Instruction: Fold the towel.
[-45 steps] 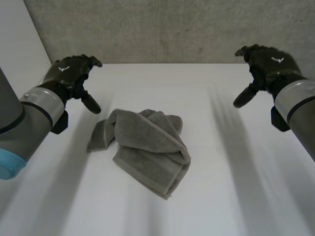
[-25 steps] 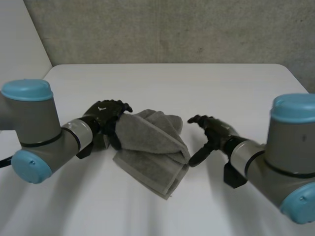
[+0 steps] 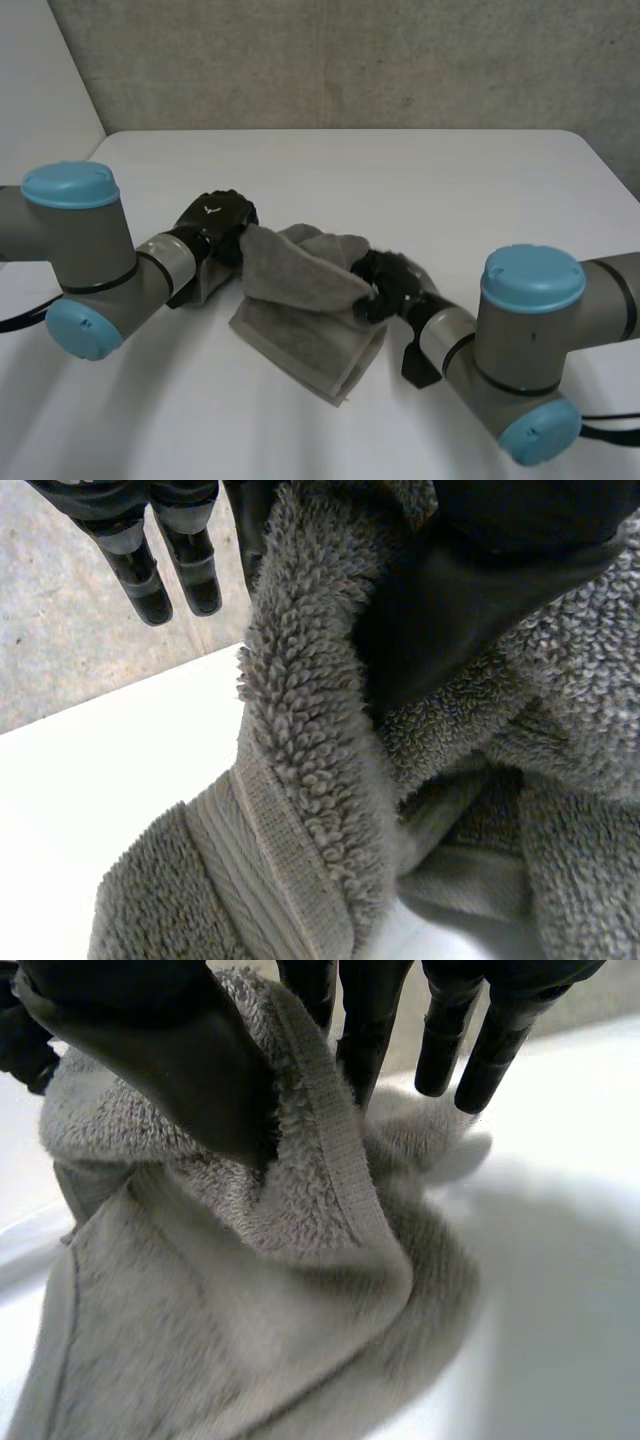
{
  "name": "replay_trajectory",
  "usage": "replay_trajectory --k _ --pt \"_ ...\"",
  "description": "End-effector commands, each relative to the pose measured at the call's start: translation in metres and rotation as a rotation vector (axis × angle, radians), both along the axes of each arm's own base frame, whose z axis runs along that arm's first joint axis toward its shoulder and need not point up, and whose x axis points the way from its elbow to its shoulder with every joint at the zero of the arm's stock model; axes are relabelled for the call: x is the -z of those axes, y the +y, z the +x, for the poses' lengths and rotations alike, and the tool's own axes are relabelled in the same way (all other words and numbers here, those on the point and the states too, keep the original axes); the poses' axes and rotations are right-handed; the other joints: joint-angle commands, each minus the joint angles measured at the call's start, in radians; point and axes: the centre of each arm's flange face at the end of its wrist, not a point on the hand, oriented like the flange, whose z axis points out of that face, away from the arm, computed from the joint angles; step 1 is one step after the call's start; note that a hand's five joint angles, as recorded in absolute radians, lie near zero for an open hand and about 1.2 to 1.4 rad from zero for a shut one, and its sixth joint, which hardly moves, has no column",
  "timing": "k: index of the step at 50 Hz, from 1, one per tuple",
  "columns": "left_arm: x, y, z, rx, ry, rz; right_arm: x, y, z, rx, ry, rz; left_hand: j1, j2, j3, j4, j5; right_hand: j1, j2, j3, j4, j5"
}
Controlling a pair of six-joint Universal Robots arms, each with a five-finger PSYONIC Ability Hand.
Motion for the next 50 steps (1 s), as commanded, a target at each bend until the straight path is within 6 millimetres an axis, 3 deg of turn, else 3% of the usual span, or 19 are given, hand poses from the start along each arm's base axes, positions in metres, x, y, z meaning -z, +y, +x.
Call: replay_trajectory --k 1,2,3,4,5,6,7,8,9,10,11,12,16,19,23,34,39,45,50 --pt "-0.036 -0.017 -0.006 0.002 0.031 -0.126 -0.059 -0.041 0.009 -0.1 0.019 -0.245 0.099 0.078 -0.058 -0.066 0.066 0.093 0.125 -0.053 -0.076 0.067" --pt "-0.069 -0.028 -0.01 -0.004 0.06 -0.231 -0.091 -0.056 0.014 -0.119 0.015 -0.348 0.099 0.078 -0.058 -0.066 0.066 0.093 0.125 -0.053 -0.076 0.067" --pt "-0.104 -0.035 -0.012 -0.008 0.094 -0.332 -0.092 -0.056 0.014 -0.119 0.015 -0.349 0.099 0.078 -0.058 -0.066 0.066 0.093 0.125 -0.053 -0.076 0.067" --pt "-0.104 -0.035 -0.012 -0.008 0.094 -0.333 -0.141 -0.073 0.018 -0.115 -0.001 -0.497 0.099 0.078 -0.058 -0.066 0.066 0.093 0.125 -0.053 -0.076 0.067" --pt "-0.148 -0.037 -0.013 -0.014 0.139 -0.451 -0.204 -0.087 0.015 -0.071 -0.04 -0.674 0.099 0.078 -0.058 -0.066 0.066 0.093 0.125 -0.053 -0.076 0.067" --pt "-0.148 -0.037 -0.013 -0.014 0.14 -0.452 -0.204 -0.087 0.015 -0.07 -0.04 -0.676 0.099 0.078 -0.058 -0.066 0.066 0.093 0.125 -0.053 -0.076 0.067" --pt "-0.198 -0.03 -0.01 -0.019 0.19 -0.582 -0.204 -0.087 0.015 -0.07 -0.04 -0.676 0.099 0.078 -0.058 -0.066 0.066 0.093 0.125 -0.053 -0.076 0.067" --pt "-0.199 -0.03 -0.01 -0.019 0.191 -0.583 -0.251 -0.088 0.008 -0.032 -0.085 -0.803 0.099 0.078 -0.058 -0.066 0.066 0.093 0.125 -0.053 -0.076 0.067" --pt "-0.252 -0.015 -0.004 -0.027 0.251 -0.729 -0.297 -0.082 -0.005 0.016 -0.126 -0.943 0.099 0.078 -0.058 -0.066 0.066 0.093 0.125 -0.053 -0.076 0.067" --pt "-0.285 -0.002 0.001 -0.031 0.293 -0.837 -0.297 -0.082 -0.005 0.016 -0.126 -0.945 0.099 0.078 -0.058 -0.066 0.066 0.093 0.125 -0.053 -0.076 0.067" --pt "-0.285 -0.002 0.001 -0.031 0.293 -0.838 -0.325 -0.074 -0.016 0.051 -0.16 -1.042 0.099 0.078 -0.058 -0.066 0.066 0.093 0.125 -0.053 -0.076 0.067" --pt "-0.308 0.01 0.006 -0.034 0.328 -0.916 -0.325 -0.074 -0.016 0.052 -0.161 -1.043 0.099 0.078 -0.058 -0.066 0.066 0.093 0.125 -0.053 -0.076 0.067" --pt "-0.323 0.027 0.012 -0.023 0.362 -0.976 -0.332 -0.05 -0.026 0.034 -0.171 -1.133 0.099 0.078 -0.058 -0.066 0.066 0.093 0.125 -0.053 -0.076 0.067" --pt "-0.295 0.028 0.013 -0.019 0.329 -0.904 -0.324 -0.041 -0.027 0.007 -0.139 -1.136 0.099 0.078 -0.058 -0.066 0.066 0.093 0.125 -0.053 -0.076 0.067" --pt "-0.25 0.024 0.011 -0.014 0.278 -0.777 -0.27 -0.027 -0.022 -0.131 0.044 -1.105 0.099 0.078 -0.058 -0.066 0.066 0.093 0.125 -0.053 -0.076 0.067" --pt "-0.041 0.045 0.011 0.125 -0.191 -0.398 -0.118 0.019 -0.033 -0.417 0.553 -0.925 -0.009 -0.03 -0.058 -0.066 -0.042 0.093 0.125 -0.053 -0.076 0.067" --pt "0.011 0.049 0.014 0.169 -0.338 -0.339 -0.064 0.025 -0.039 -0.487 0.649 -0.798 -0.115 -0.135 -0.058 -0.066 -0.148 0.093 0.125 -0.053 -0.076 0.067" --pt "0.04 0.046 0.018 0.131 -0.369 -0.279 -0.009 0.014 -0.05 -0.467 0.682 -0.559 -0.296 -0.317 -0.058 -0.066 -0.329 0.093 0.125 -0.053 -0.076 0.067" --pt "0.04 0.039 0.019 0.08 -0.37 -0.311 -0.008 0.006 -0.055 -0.436 0.669 -0.526 -0.519 -0.539 -0.058 -0.066 -0.552 0.093 0.125 -0.053 -0.076 0.067"
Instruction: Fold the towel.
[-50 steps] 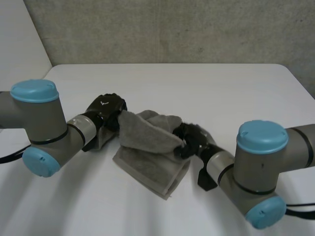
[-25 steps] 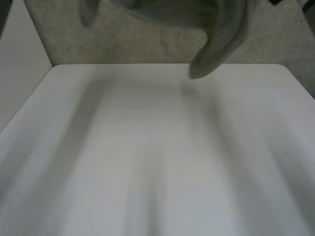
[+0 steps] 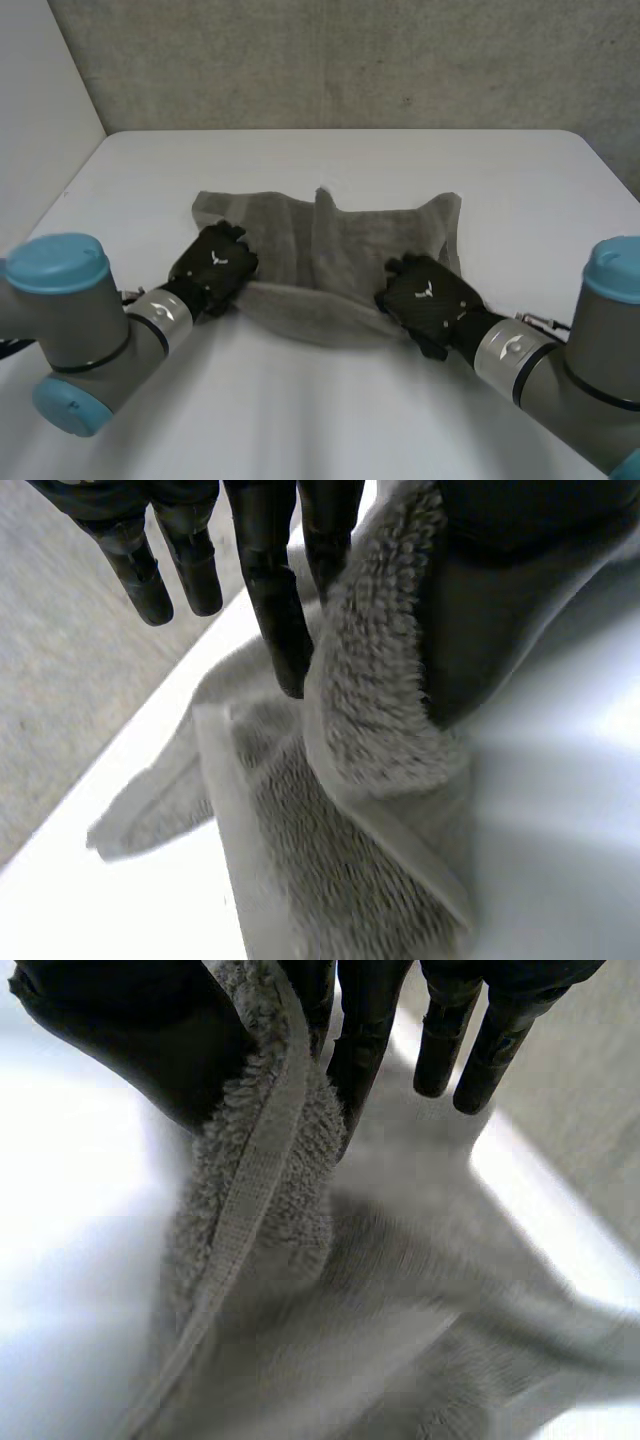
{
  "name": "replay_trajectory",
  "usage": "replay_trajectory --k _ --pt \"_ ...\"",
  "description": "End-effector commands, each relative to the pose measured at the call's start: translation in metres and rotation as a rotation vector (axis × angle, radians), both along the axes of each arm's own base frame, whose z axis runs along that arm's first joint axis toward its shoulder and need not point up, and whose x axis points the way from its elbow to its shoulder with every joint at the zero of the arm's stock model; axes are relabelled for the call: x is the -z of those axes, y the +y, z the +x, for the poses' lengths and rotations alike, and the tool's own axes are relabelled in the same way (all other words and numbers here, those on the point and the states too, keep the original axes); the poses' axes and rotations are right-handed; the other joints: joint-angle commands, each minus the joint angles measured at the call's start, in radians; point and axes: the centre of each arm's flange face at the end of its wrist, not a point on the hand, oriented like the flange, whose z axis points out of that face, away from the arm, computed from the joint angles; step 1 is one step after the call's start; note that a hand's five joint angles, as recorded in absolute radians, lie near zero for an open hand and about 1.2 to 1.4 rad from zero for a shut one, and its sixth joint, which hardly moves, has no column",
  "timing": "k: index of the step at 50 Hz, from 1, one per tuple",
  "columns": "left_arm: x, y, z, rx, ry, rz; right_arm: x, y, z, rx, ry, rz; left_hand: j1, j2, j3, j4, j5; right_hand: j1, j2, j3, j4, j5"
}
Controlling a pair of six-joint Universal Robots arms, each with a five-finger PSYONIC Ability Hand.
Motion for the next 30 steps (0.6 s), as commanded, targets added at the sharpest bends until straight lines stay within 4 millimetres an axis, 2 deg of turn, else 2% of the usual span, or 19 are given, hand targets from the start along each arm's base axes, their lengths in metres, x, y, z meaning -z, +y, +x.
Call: replay_trajectory --k 1,9,14,27,29,30 --pt "0.003 -0.011 0.002 -0.07 0.019 -0.04 0.011 -0.016 -0.008 0.088 -0.034 0.081 -0.299 -0.304 -0.058 -0.066 -0.298 0.08 0.11 -0.053 -0.076 0.05" --pt "-0.002 -0.015 0.0 -0.1 0.133 0.0 -0.018 -0.021 -0.008 0.149 -0.185 0.122 -0.312 -0.317 -0.058 -0.066 -0.311 0.08 0.11 -0.053 -0.076 0.05" --pt "-0.001 -0.016 -0.003 -0.106 0.173 0.028 -0.021 -0.032 -0.016 0.215 -0.243 0.163 -0.315 -0.32 -0.058 -0.066 -0.314 0.08 0.11 -0.053 -0.076 0.05" --pt "0.008 -0.02 -0.004 -0.109 0.169 0.043 -0.026 -0.073 -0.059 0.393 -0.274 0.146 -0.3 -0.305 -0.058 -0.066 -0.299 0.08 0.11 -0.053 -0.076 0.05" --pt "0.008 -0.02 -0.004 -0.11 0.169 0.046 -0.026 -0.073 -0.061 0.398 -0.275 0.153 -0.286 -0.291 -0.058 -0.066 -0.285 0.08 0.11 -0.053 -0.076 0.05" --pt "0.007 -0.02 -0.005 -0.107 0.171 0.047 -0.026 -0.073 -0.061 0.4 -0.274 0.157 -0.166 -0.171 -0.058 -0.066 -0.166 0.08 0.11 -0.053 -0.076 0.05"
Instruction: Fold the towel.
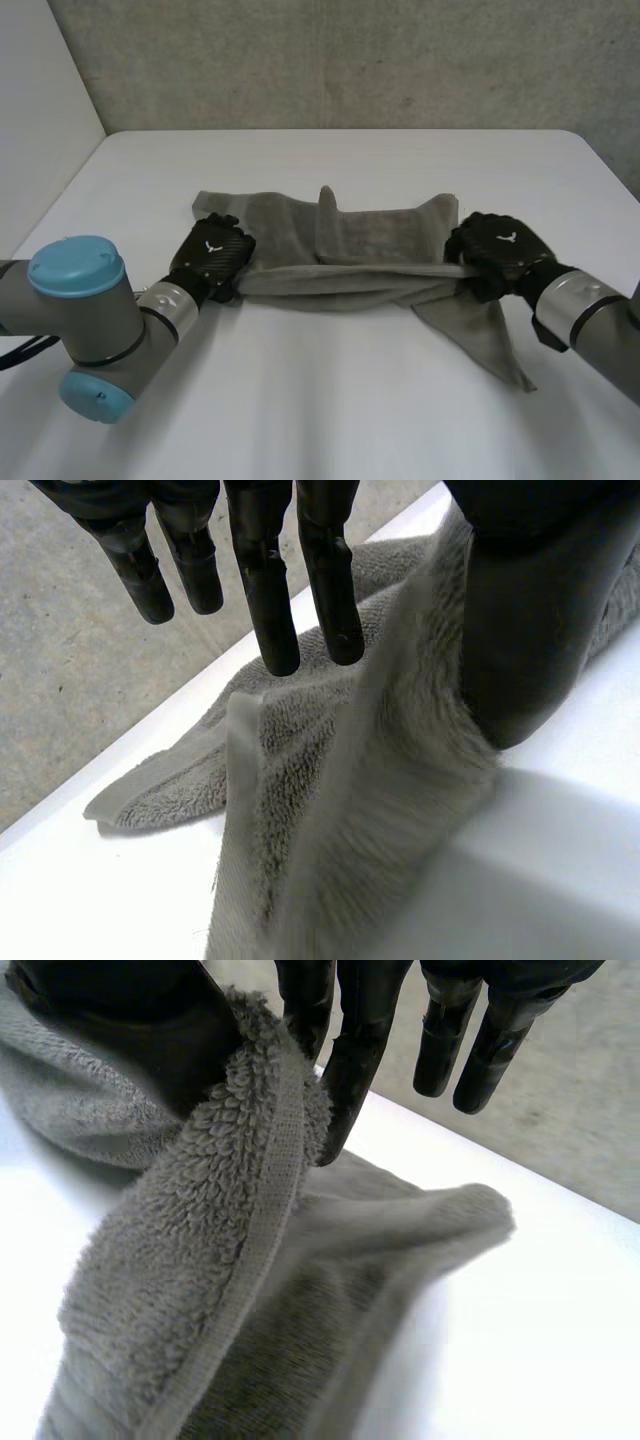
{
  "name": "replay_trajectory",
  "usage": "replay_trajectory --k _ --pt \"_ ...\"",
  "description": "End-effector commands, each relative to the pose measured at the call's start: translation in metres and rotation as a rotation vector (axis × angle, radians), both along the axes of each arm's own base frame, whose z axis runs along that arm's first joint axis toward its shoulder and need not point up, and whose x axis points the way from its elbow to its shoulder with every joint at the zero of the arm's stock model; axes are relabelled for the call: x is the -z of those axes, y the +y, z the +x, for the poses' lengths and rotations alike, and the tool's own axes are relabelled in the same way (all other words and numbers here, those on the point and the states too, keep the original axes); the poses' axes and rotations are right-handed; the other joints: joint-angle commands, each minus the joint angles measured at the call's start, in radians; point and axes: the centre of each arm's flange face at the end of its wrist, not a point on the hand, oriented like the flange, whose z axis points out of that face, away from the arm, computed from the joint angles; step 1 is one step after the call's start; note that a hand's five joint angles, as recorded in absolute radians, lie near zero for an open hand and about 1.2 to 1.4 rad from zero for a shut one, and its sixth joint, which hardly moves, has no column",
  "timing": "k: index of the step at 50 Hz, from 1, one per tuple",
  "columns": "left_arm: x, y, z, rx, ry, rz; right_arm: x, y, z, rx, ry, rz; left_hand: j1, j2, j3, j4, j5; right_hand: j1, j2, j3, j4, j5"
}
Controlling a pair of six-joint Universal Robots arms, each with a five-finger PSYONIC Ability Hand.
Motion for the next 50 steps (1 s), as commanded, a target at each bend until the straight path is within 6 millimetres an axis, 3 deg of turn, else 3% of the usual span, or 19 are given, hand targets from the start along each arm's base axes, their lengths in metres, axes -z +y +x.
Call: replay_trajectory --k 1,2,4,10,11,12,15,16,18,23,29,40,50 --pt "0.0 0.0 0.0 0.001 0.001 0.004 -0.001 -0.008 -0.011 0.035 0.003 0.014 0.308 0.309 -0.058 -0.066 0.334 0.08 0.091 -0.053 -0.076 0.047" --pt "0.0 0.0 0.0 0.001 0.001 0.004 -0.001 -0.008 -0.011 0.035 0.003 0.014 0.31 0.311 -0.058 -0.066 0.336 0.08 0.091 -0.053 -0.076 0.047" --pt "-0.001 0.0 0.0 0.004 0.004 0.006 -0.001 -0.006 -0.009 0.032 0.003 0.018 0.692 0.693 -0.058 -0.066 0.718 0.08 0.091 -0.053 -0.076 0.047" --pt "-0.012 -0.003 0.001 -0.006 0.014 -0.021 0.001 -0.006 -0.01 0.038 -0.006 0.029 0.694 0.695 -0.058 -0.066 0.72 0.08 0.091 -0.053 -0.076 0.047" --pt "-0.022 -0.008 0.005 -0.024 0.025 -0.043 0.003 -0.006 -0.009 0.037 -0.009 0.041 0.694 0.695 -0.058 -0.066 0.72 0.025 0.037 -0.053 -0.076 -0.008" --pt "-0.033 -0.01 0.008 -0.033 0.04 -0.068 0.006 -0.004 -0.008 0.036 -0.012 0.058 0.694 0.695 -0.058 -0.066 0.72 -0.318 -0.306 -0.053 -0.076 -0.351" --pt "-0.044 -0.015 0.014 -0.057 0.061 -0.086 0.014 0.001 -0.009 0.037 -0.009 0.107 0.694 0.695 -0.058 -0.066 0.72 -0.512 -0.5 -0.053 -0.076 -0.545" --pt "-0.053 -0.024 0.025 -0.095 0.086 -0.097 0.014 0.001 -0.009 0.037 -0.009 0.107 0.694 0.695 -0.058 -0.066 0.72 -0.512 -0.501 -0.053 -0.076 -0.545" --pt "-0.06 -0.03 0.035 -0.128 0.115 -0.101 0.023 0.005 -0.009 0.042 -0.004 0.175 0.694 0.695 -0.058 -0.066 0.72 -0.761 -0.749 -0.053 -0.076 -0.794" --pt "-0.078 -0.04 0.052 -0.188 0.202 -0.107 0.029 0.008 -0.01 0.065 -0.028 0.238 0.694 0.695 -0.058 -0.066 0.72 -0.762 -0.75 -0.053 -0.076 -0.795" --pt "-0.079 -0.045 0.067 -0.233 0.23 -0.085 0.033 0.012 -0.011 0.072 -0.035 0.259 0.694 0.695 -0.058 -0.066 0.72 -0.724 -0.712 -0.053 -0.076 -0.757" --pt "-0.077 -0.042 0.07 -0.245 0.224 -0.036 0.047 0.017 -0.011 0.073 -0.023 0.311 0.694 0.695 -0.058 -0.066 0.72 -0.662 -0.65 -0.053 -0.076 -0.695" --pt "-0.083 -0.046 0.079 -0.271 0.228 -0.056 0.05 0.028 -0.012 0.069 -0.007 0.329 0.694 0.695 -0.058 -0.066 0.72 -0.392 -0.38 -0.053 -0.076 -0.425"
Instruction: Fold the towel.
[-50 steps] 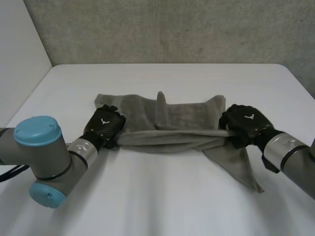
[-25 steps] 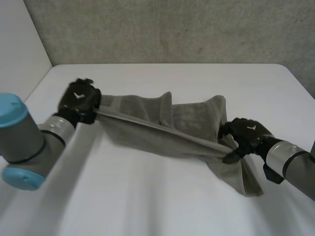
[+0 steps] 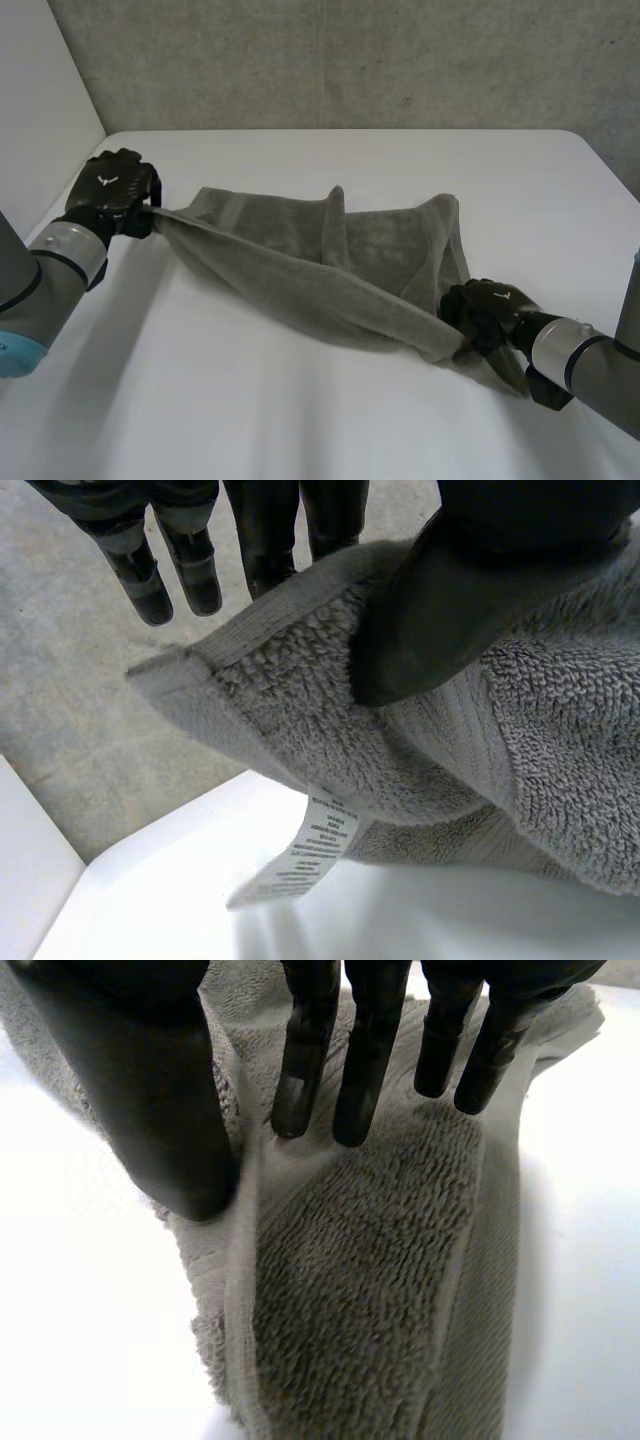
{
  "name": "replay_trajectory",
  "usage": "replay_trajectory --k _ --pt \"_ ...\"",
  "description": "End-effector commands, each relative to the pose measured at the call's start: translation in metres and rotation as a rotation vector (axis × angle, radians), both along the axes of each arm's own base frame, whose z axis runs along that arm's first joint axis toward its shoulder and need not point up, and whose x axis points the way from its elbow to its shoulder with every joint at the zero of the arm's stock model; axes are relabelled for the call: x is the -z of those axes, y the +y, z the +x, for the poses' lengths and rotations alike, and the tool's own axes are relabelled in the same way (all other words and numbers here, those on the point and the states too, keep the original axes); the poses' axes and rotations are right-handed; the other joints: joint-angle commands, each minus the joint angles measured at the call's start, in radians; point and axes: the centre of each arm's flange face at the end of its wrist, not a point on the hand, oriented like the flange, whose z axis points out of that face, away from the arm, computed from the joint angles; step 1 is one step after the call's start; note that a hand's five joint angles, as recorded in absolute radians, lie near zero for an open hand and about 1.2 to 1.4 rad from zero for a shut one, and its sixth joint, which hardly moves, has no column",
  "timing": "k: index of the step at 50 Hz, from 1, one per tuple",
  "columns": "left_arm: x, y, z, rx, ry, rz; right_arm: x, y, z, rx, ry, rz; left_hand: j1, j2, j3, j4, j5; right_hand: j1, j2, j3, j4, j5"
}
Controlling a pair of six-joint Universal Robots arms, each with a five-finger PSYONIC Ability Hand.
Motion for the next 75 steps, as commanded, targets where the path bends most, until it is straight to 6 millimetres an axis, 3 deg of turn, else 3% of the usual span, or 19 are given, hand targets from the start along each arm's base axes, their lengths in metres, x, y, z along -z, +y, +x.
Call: replay_trajectory --k 1,3,5,14,21,28,38,41,43,46,48,49,51,54,56,62,70,73,75 --pt "-0.002 -0.003 0.006 -0.017 0.0 -0.006 0.0 0.005 -0.001 -0.003 0.007 0.006 0.096 0.048 -0.058 -0.066 0.06 0.107 0.1 -0.053 -0.076 0.098" --pt "-0.003 -0.004 0.007 -0.02 0.0 -0.009 0.0 0.005 -0.002 -0.004 0.007 0.007 0.096 0.048 -0.058 -0.066 0.06 0.145 0.138 -0.053 -0.076 0.137" --pt "-0.002 -0.005 0.01 -0.028 0.002 -0.004 -0.002 0.004 -0.002 -0.014 -0.001 -0.002 0.096 0.048 -0.058 -0.066 0.06 0.576 0.57 -0.053 -0.076 0.568" --pt "0.004 0.011 0.01 -0.011 -0.008 0.077 -0.037 -0.009 -0.015 -0.08 0.085 -0.129 0.096 0.048 -0.058 -0.066 0.06 0.578 0.572 -0.053 -0.076 0.57" --pt "-0.025 0.037 0.017 0.027 -0.003 0.049 -0.095 0.003 -0.029 -0.196 0.266 -0.189 0.096 0.048 -0.058 -0.066 0.06 0.578 0.572 -0.053 -0.076 0.57" --pt "-0.038 0.047 0.018 0.043 0.0 0.042 -0.117 -0.016 -0.028 -0.185 0.307 -0.328 0.096 0.048 -0.058 -0.066 0.06 0.578 0.572 -0.053 -0.076 0.57" --pt "-0.008 0.001 0.007 0.063 -0.056 0.083 -0.102 -0.064 0.007 -0.214 0.39 -0.413 0.096 0.048 -0.058 -0.066 0.06 0.578 0.572 -0.053 -0.076 0.57" --pt "-0.007 -0.025 -0.009 0.094 -0.079 0.034 -0.111 -0.088 0.024 -0.214 0.377 -0.542 0.096 0.048 -0.058 -0.066 0.06 0.578 0.572 -0.053 -0.076 0.57" --pt "-0.014 -0.04 -0.019 0.101 -0.077 -0.013 -0.145 -0.115 0.038 -0.167 0.338 -0.752 0.096 0.048 -0.058 -0.066 0.06 0.578 0.572 -0.053 -0.076 0.57" --pt "-0.046 -0.069 -0.032 0.077 -0.065 -0.153 -0.172 -0.125 0.046 -0.135 0.292 -0.875 0.096 0.048 -0.058 -0.066 0.06 0.578 0.572 -0.053 -0.076 0.57" --pt "-0.107 -0.086 -0.038 0.045 -0.029 -0.351 -0.237 -0.139 0.051 -0.04 0.158 -1.122 0.096 0.048 -0.058 -0.066 0.06 0.578 0.572 -0.053 -0.076 0.57" --pt "-0.107 -0.086 -0.038 0.045 -0.029 -0.352 -0.238 -0.139 0.051 -0.039 0.157 -1.123 0.096 0.048 -0.058 -0.066 0.06 0.578 0.572 -0.053 -0.076 0.57" --pt "-0.167 -0.083 -0.045 0.034 0.021 -0.532 -0.297 -0.136 0.046 0.057 -0.004 -1.314 0.096 0.048 -0.058 -0.066 0.06 0.578 0.572 -0.053 -0.076 0.57" --pt "-0.201 -0.075 -0.046 0.032 0.052 -0.631 -0.328 -0.123 0.043 0.078 -0.105 -1.403 0.096 0.048 -0.058 -0.066 0.06 0.578 0.572 -0.053 -0.076 0.57" --pt "-0.245 -0.059 -0.041 0.02 0.104 -0.769 -0.33 -0.119 0.04 0.082 -0.109 -1.404 0.096 0.048 -0.058 -0.066 0.06 0.578 0.572 -0.053 -0.076 0.57" --pt "-0.255 -0.049 -0.038 0.031 0.113 -0.819 -0.303 -0.113 0.039 0.042 -0.076 -1.287 0.096 0.048 -0.058 -0.066 0.06 0.578 0.572 -0.053 -0.076 0.57" --pt "-0.142 -0.057 -0.03 0.105 0.012 -0.511 -0.218 -0.103 0.023 -0.065 -0.004 -0.982 0.096 0.048 -0.058 -0.066 0.06 0.578 0.572 -0.053 -0.076 0.57" --pt "-0.119 -0.057 -0.024 0.103 -0.003 -0.452 -0.177 -0.091 0.021 -0.103 0.012 -0.808 0.096 0.048 -0.058 -0.066 0.06 0.578 0.572 -0.053 -0.076 0.57" --pt "-0.073 -0.048 -0.022 0.107 -0.031 -0.347 -0.159 -0.085 0.02 -0.118 0.017 -0.732 0.096 0.048 -0.058 -0.066 0.06 0.578 0.572 -0.053 -0.076 0.57"
